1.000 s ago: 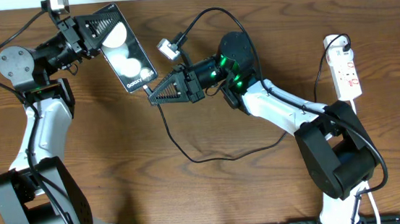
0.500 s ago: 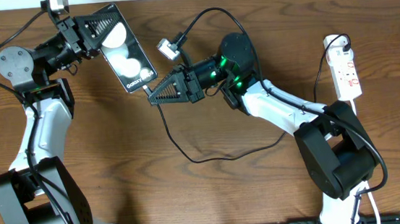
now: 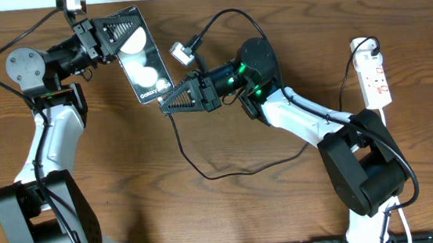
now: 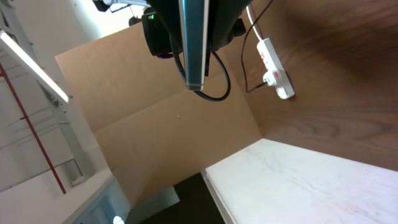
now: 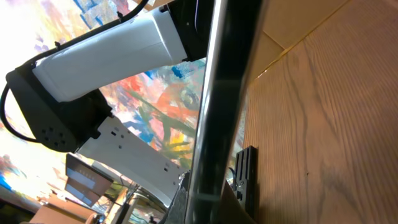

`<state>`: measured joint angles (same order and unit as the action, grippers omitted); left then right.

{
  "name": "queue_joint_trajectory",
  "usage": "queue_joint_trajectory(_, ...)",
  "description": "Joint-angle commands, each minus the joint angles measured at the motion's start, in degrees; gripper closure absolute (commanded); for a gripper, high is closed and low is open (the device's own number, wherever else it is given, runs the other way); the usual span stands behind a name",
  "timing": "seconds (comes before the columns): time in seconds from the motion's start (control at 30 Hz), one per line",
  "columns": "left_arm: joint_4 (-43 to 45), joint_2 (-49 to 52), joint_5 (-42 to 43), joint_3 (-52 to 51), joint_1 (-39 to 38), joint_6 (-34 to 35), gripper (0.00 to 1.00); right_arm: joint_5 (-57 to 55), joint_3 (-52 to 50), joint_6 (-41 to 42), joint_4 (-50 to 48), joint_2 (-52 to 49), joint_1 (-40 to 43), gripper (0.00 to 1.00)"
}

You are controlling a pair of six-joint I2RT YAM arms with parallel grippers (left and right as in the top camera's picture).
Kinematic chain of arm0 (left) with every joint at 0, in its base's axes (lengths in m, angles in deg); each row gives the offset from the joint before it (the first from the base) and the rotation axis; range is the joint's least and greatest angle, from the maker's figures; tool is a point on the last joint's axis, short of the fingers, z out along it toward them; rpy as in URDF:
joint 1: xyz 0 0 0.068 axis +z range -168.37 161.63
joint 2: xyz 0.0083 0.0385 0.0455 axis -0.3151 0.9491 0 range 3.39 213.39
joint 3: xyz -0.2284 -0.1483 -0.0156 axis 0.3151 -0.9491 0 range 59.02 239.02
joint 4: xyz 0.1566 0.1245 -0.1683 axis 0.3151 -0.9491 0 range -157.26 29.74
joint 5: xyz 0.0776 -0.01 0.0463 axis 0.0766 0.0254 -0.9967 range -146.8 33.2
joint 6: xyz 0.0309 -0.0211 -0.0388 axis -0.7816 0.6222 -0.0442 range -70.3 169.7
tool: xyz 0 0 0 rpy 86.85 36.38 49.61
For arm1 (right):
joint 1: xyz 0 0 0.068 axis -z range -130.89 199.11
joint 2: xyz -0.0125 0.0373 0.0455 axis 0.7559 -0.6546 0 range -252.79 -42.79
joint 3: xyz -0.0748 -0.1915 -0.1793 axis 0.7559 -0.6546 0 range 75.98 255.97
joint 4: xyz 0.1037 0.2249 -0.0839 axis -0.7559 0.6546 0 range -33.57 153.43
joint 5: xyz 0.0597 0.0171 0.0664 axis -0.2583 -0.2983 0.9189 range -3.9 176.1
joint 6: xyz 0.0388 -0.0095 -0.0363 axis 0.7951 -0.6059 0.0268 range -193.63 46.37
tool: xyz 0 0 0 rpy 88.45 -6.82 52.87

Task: Plug charger to phone and switch on socket
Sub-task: 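Push the plug into the phone's port with the right gripper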

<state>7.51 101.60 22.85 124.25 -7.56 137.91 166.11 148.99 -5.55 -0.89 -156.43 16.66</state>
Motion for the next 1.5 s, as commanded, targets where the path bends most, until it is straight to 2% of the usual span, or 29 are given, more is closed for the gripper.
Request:
queue_joint_trajectory(0.0, 0.7, -0.2, 5.2, 0.7, -1.0, -1.1, 0.93, -9.0, 0.9, 1.4, 0.2, 0.1, 2.1, 0.99)
queue_joint_trajectory(0.23, 0.7, -0.2, 4.9, 0.7, -1.0, -1.1, 0.92, -9.7, 0.9, 1.3, 3.0, 0.1, 3.1, 0.99)
queue_joint_trajectory(1.47, 0.7, -0.2, 4.8, 0.7, -1.4, -1.0, 0.93, -16.7, 0.9, 0.0, 4.4, 0.1, 3.5, 0.99)
